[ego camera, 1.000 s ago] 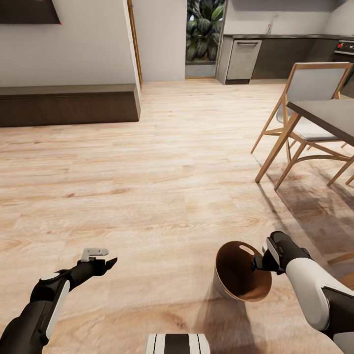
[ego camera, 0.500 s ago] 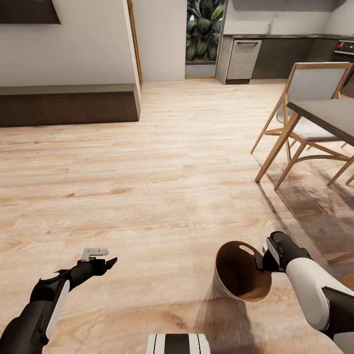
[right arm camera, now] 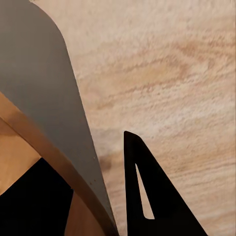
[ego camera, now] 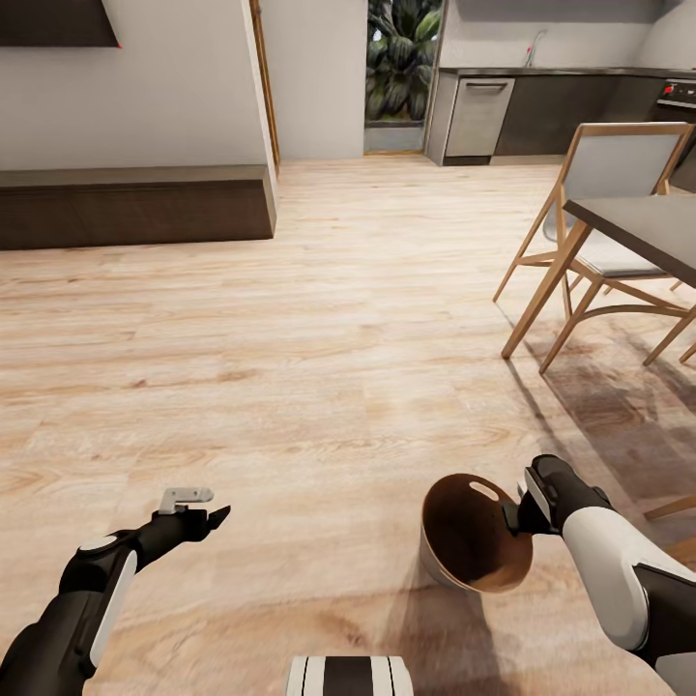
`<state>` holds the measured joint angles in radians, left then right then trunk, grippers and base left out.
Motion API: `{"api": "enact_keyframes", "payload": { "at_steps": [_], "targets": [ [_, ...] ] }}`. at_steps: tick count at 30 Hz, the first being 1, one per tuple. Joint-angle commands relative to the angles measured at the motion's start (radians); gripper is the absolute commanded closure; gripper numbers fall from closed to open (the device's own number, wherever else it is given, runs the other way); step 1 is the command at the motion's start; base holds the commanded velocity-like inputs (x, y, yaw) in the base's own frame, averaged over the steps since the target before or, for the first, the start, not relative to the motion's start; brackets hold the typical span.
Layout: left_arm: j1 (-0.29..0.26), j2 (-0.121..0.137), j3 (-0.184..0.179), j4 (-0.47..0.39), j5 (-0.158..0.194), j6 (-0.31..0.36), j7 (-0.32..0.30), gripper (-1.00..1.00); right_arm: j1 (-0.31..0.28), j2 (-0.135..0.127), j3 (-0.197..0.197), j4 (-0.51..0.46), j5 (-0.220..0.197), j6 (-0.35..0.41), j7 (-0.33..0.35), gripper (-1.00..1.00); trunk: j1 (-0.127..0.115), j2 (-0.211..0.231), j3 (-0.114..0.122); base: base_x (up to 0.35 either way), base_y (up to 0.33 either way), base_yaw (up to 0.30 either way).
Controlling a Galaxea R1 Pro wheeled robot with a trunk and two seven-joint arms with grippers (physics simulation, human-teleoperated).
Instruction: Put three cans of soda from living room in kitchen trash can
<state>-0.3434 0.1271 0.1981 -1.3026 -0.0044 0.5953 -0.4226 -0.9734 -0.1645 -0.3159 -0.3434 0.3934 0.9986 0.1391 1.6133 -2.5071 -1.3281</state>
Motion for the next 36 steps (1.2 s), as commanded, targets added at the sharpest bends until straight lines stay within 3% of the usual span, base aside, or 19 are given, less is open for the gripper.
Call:
{"api": "enact_keyframes", "payload": {
  "at_steps": [1, 11, 30, 36],
  "targets": [
    [0.000, -0.001, 0.000, 0.000, 0.000, 0.000, 0.001, -1.00, 0.001, 0.002, -0.008, 0.002, -0.049, 0.001, 0.004, 1.00, 0.000, 0.000, 0.004, 0.000, 0.000, 0.000],
    [-0.003, -0.004, -0.001, -0.006, 0.000, 0.088, 0.005, -1.00, 0.001, 0.006, -0.009, 0.001, -0.050, 0.000, 0.009, 1.00, -0.005, 0.003, 0.042, 0.000, 0.000, 0.000],
    [-0.007, -0.006, -0.002, -0.009, 0.001, 0.108, 0.005, -1.00, 0.001, 0.016, -0.010, 0.007, -0.051, 0.001, 0.013, 1.00, -0.013, 0.007, 0.116, 0.000, 0.000, 0.000],
    [-0.042, -0.006, -0.002, -0.003, 0.000, 0.157, 0.005, -1.00, 0.002, 0.033, -0.010, 0.014, -0.050, -0.002, 0.014, 1.00, -0.036, 0.049, 0.135, 0.000, 0.000, 0.000]
  ]
}}
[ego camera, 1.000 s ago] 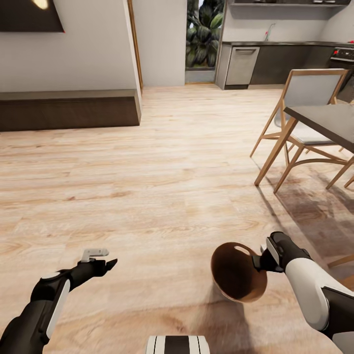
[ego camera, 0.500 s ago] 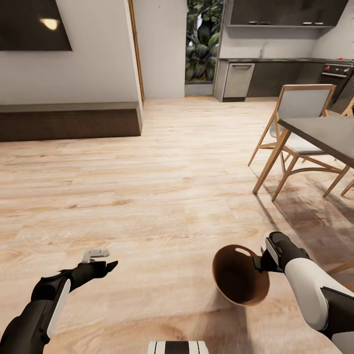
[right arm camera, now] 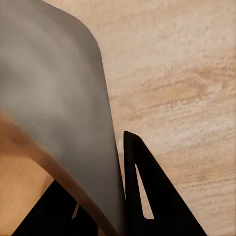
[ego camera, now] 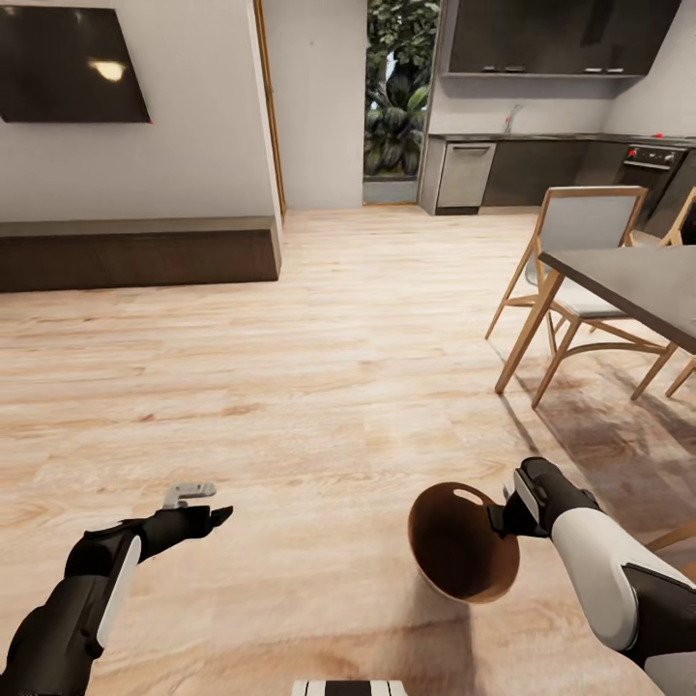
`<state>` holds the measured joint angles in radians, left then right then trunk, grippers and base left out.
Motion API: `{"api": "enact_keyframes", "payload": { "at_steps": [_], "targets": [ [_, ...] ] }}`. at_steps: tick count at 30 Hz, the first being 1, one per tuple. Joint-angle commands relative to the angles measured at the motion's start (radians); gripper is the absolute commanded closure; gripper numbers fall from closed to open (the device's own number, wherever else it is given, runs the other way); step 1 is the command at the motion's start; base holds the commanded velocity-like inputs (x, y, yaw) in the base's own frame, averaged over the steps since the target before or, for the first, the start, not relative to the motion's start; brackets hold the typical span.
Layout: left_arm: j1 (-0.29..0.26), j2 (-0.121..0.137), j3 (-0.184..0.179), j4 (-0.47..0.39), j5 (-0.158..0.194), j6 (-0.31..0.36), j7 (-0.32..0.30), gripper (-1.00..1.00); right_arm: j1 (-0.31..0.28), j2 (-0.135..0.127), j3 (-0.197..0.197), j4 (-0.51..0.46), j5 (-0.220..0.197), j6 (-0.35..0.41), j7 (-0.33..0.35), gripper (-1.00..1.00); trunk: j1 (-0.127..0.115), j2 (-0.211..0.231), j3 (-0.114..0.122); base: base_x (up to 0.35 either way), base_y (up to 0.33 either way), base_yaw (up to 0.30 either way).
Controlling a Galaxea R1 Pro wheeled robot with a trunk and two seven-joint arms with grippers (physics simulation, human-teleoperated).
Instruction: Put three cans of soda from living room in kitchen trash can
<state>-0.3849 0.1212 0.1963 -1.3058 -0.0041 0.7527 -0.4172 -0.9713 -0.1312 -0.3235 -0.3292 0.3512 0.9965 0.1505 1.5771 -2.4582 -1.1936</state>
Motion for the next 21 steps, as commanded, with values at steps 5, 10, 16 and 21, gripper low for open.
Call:
{"api": "enact_keyframes", "payload": {
  "at_steps": [5, 10, 16, 21],
  "targets": [
    [-0.022, -0.001, 0.000, 0.003, -0.003, 0.056, 0.004, -1.00, 0.004, 0.018, 0.001, -0.003, -0.008, -0.053, 0.004, 1.00, -0.019, 0.035, 0.016, 0.000, 0.000, 0.000],
    [-0.044, -0.001, 0.001, 0.008, -0.004, 0.112, 0.042, -1.00, 0.005, 0.021, 0.002, -0.008, -0.008, -0.065, 0.004, 1.00, -0.038, 0.070, 0.031, 0.000, 0.000, 0.000],
    [-0.066, -0.002, 0.003, 0.009, -0.004, 0.142, 0.096, -1.00, 0.005, 0.021, 0.001, -0.013, -0.008, -0.068, 0.010, 1.00, -0.061, 0.112, 0.050, 0.000, 0.000, 0.000],
    [-0.072, -0.004, 0.003, 0.010, -0.005, 0.146, 0.107, -1.00, 0.006, 0.017, 0.010, -0.013, -0.006, -0.070, 0.041, 1.00, -0.081, 0.147, 0.066, 0.000, 0.000, 0.000]
  ]
}}
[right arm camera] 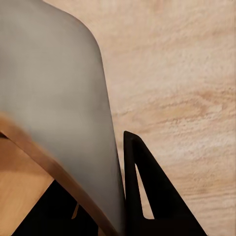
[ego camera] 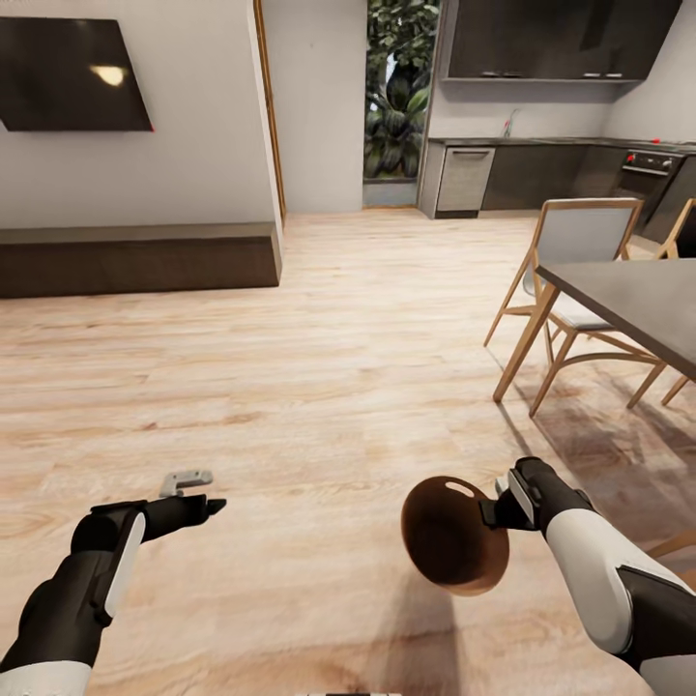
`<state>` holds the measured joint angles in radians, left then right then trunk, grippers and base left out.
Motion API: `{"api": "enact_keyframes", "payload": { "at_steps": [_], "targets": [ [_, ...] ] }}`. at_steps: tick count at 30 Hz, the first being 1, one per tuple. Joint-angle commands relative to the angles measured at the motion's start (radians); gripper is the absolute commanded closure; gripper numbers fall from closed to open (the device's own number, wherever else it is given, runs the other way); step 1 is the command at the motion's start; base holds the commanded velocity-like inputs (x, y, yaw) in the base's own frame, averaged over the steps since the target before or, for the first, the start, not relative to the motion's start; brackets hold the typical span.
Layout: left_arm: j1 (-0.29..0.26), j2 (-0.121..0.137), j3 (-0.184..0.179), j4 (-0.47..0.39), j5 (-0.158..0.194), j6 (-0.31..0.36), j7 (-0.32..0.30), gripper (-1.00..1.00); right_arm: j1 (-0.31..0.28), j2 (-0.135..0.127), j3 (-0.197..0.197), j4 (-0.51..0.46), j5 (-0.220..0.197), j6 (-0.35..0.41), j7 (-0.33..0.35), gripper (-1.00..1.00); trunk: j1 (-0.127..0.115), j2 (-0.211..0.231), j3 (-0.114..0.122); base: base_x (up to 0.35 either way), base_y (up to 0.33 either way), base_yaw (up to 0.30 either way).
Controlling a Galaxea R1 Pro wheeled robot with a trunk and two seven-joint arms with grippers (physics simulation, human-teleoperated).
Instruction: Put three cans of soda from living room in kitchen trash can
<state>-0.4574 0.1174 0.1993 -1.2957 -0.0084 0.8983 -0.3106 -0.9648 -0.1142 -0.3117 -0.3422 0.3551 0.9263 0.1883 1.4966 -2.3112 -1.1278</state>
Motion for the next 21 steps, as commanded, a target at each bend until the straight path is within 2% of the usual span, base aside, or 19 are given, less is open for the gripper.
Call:
{"api": "enact_keyframes", "payload": {
  "at_steps": [1, 5, 10, 13, 15, 16, 17, 20, 21],
  "targets": [
    [0.000, -0.002, 0.000, 0.000, -0.001, 0.000, 0.001, -1.00, 0.000, -0.002, 0.000, 0.000, -0.009, -0.001, 0.007, 1.00, -0.004, 0.007, 0.003, 0.000, 0.000, 0.000],
    [-0.001, -0.012, 0.001, 0.002, -0.001, 0.003, 0.008, -1.00, 0.000, -0.007, 0.000, -0.002, -0.006, -0.027, 0.014, 1.00, -0.019, 0.035, 0.016, 0.000, 0.000, 0.000],
    [-0.001, -0.063, 0.002, 0.001, 0.000, 0.018, 0.087, -1.00, 0.001, -0.001, 0.003, -0.043, -0.003, -0.053, 0.031, 1.00, -0.038, 0.070, 0.031, 0.000, 0.000, 0.000],
    [-0.001, -0.079, 0.002, 0.001, 0.001, 0.020, 0.131, -1.00, 0.001, -0.005, 0.004, -0.098, -0.003, -0.061, 0.082, 1.00, -0.050, 0.091, 0.041, 0.000, 0.000, 0.000],
    [-0.001, -0.085, 0.002, 0.001, 0.002, 0.020, 0.149, -1.00, 0.001, -0.009, 0.005, -0.126, -0.002, -0.063, 0.151, 1.00, -0.058, 0.105, 0.047, 0.000, 0.000, 0.000],
    [-0.001, -0.088, 0.002, 0.001, 0.003, 0.021, 0.156, -1.00, 0.000, -0.011, 0.017, -0.138, 0.001, -0.063, 0.199, 1.00, -0.061, 0.112, 0.050, 0.000, 0.000, 0.000],
    [-0.001, -0.092, 0.002, 0.000, 0.004, 0.023, 0.163, -1.00, 0.001, -0.013, 0.097, -0.164, 0.009, -0.067, 0.256, 1.00, -0.065, 0.119, 0.053, 0.000, 0.000, 0.000],
    [-0.001, -0.093, 0.002, -0.001, 0.005, 0.025, 0.166, -1.00, 0.001, -0.014, 0.170, -0.200, 0.009, -0.069, 0.286, 1.00, -0.077, 0.140, 0.063, 0.000, 0.000, 0.000],
    [-0.001, -0.093, 0.002, -0.002, 0.004, 0.026, 0.166, -1.00, 0.001, -0.014, 0.181, -0.209, 0.008, -0.069, 0.291, 1.00, -0.081, 0.147, 0.066, 0.000, 0.000, 0.000]
  ]
}}
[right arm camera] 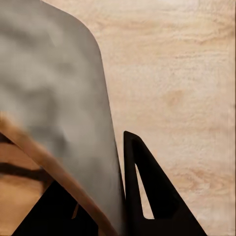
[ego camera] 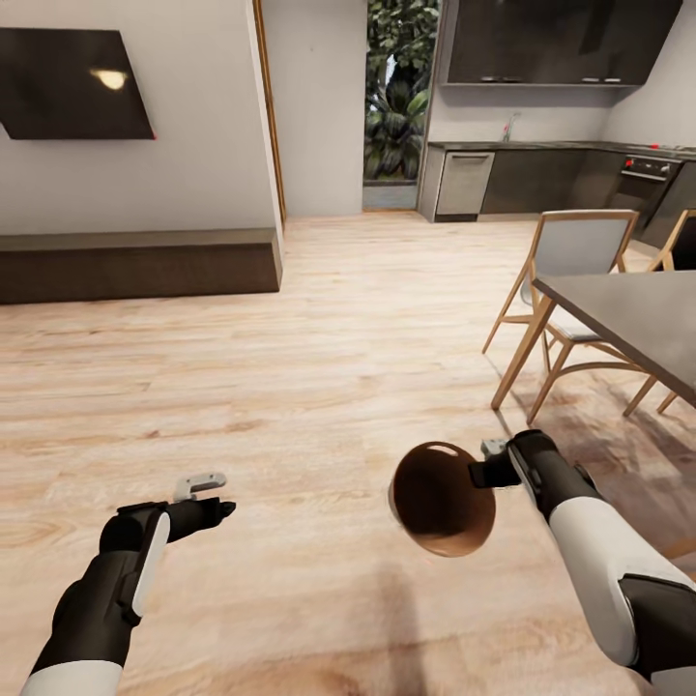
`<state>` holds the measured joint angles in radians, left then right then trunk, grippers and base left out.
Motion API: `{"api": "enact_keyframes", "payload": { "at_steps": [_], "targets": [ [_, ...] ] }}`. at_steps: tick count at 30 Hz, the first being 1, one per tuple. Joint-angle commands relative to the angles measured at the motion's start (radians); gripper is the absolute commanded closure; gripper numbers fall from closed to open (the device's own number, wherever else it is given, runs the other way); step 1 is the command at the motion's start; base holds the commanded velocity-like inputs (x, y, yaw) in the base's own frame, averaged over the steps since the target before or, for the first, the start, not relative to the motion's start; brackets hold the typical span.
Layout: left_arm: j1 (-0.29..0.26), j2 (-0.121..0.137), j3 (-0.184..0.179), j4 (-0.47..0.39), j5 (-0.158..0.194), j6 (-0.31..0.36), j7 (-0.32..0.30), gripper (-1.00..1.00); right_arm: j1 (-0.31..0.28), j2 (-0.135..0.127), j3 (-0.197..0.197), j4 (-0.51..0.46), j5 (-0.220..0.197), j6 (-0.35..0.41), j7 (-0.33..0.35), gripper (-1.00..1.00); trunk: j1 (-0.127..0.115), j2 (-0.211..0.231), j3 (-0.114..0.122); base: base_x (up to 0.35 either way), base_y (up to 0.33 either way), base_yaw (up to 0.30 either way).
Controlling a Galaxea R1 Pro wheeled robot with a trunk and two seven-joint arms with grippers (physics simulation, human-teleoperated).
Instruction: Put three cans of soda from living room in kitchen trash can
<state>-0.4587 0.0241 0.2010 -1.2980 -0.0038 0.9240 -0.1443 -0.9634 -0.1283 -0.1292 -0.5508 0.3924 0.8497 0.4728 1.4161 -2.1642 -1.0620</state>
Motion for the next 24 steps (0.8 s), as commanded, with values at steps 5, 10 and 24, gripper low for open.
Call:
{"api": "enact_keyframes", "payload": {
  "at_steps": [5, 10, 24],
  "targets": [
    [0.001, 0.001, -0.003, -0.007, 0.001, 0.005, 0.001, -1.00, 0.003, 0.002, 0.037, -0.048, -0.032, 0.007, 0.032, 1.00, -0.019, 0.035, 0.016, 0.000, 0.000, 0.000],
    [0.001, 0.002, -0.004, -0.002, 0.000, 0.005, 0.004, -1.00, 0.004, 0.001, 0.042, -0.061, -0.031, 0.016, 0.048, 1.00, -0.038, 0.070, 0.031, 0.000, 0.000, 0.000],
    [0.003, 0.002, -0.029, -0.009, 0.000, 0.006, 0.002, -1.00, 0.005, 0.001, 0.042, -0.060, -0.029, 0.021, 0.054, 1.00, -0.092, 0.168, 0.075, 0.000, 0.000, 0.000]
  ]
}}
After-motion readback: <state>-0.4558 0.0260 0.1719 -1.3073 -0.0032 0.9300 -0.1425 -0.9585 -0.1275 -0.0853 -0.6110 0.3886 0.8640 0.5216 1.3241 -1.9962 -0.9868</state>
